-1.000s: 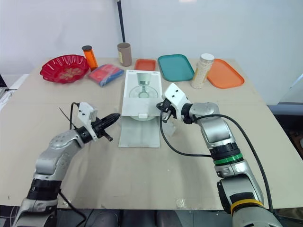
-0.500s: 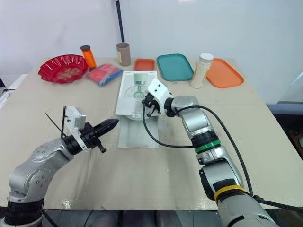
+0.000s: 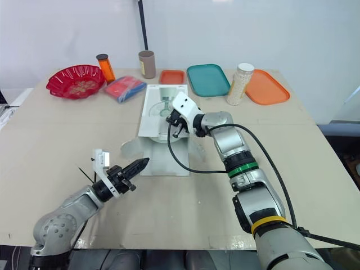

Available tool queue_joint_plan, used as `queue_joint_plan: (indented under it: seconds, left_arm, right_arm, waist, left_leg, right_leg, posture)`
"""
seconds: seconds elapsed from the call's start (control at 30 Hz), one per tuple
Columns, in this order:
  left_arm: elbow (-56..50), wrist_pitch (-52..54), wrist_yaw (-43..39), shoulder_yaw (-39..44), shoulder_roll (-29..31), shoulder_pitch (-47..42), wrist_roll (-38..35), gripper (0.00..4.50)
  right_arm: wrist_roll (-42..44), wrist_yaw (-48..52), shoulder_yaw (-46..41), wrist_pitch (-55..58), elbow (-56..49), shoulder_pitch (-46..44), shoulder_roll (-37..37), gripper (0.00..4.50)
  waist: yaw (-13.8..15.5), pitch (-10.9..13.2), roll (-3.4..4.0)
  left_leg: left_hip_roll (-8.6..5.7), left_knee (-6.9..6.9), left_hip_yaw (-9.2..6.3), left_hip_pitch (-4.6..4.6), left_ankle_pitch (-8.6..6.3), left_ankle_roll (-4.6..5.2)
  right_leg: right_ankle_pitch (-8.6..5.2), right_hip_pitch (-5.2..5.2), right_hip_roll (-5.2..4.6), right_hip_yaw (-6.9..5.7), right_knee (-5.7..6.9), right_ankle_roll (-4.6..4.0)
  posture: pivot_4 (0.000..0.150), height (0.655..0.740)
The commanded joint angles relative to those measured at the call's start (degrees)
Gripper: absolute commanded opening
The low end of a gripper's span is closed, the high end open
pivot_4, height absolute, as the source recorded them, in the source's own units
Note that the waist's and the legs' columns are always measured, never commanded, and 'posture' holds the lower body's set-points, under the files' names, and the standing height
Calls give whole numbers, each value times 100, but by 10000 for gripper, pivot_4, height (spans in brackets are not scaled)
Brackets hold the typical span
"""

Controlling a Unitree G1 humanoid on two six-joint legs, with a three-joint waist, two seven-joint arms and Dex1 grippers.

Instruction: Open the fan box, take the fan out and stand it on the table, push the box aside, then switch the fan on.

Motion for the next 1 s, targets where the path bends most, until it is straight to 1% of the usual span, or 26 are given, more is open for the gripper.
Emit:
queue_joint_plan:
  seconds: [0.03,0.17,0.53,0.67,0.9,1.0]
  left_arm:
    - [111,-134,16,201,-28,-224,-191,0]
    - [286,-100,61,231,-117,-341,-290,0]
    - [787,-186,7,-2,-308,-751,-162,0]
    - [1006,-185,24,71,-505,-845,-325,0]
    - [1144,-211,-30,32,-644,-928,-335,0]
    - [1253,-248,0,-30,-694,-1032,-231,8043]
  right_arm:
    - [-78,-34,-109,-36,84,-113,-135,539]
    - [-66,-58,-152,-43,107,-122,-196,539]
    - [-103,-81,-164,-28,36,53,-417,539]
    - [-81,-47,-208,41,-88,91,-489,539]
    - [-80,-62,-198,91,-158,140,-502,539]
    - [-81,-53,-174,120,-181,165,-488,0]
  waist:
    - [22,0,0]
    - [28,0,0]
    - [31,0,0]
    - [34,0,0]
    - [37,0,0]
    - [39,0,0]
  left_leg:
    - [0,0,0,0,0,0]
    - [0,-3,1,-2,0,0]
    - [-3,-4,0,-4,1,-3]
    - [-4,-3,0,-4,1,-3]
    - [-4,-4,0,-5,2,-4]
    - [-5,-4,0,-5,3,-5]
  right_leg:
    - [0,0,0,-1,0,0]
    - [0,0,-1,0,-5,0]
    - [0,1,-3,-1,-9,1]
    - [0,1,-3,-1,-9,1]
    - [0,1,-3,-1,-9,2]
    - [0,1,-4,-1,-10,2]
  posture:
    - [1500,7400]
    - [1500,7400]
    - [1500,7400]
    - [1500,7400]
    - [1500,7400]
    - [1500,7400]
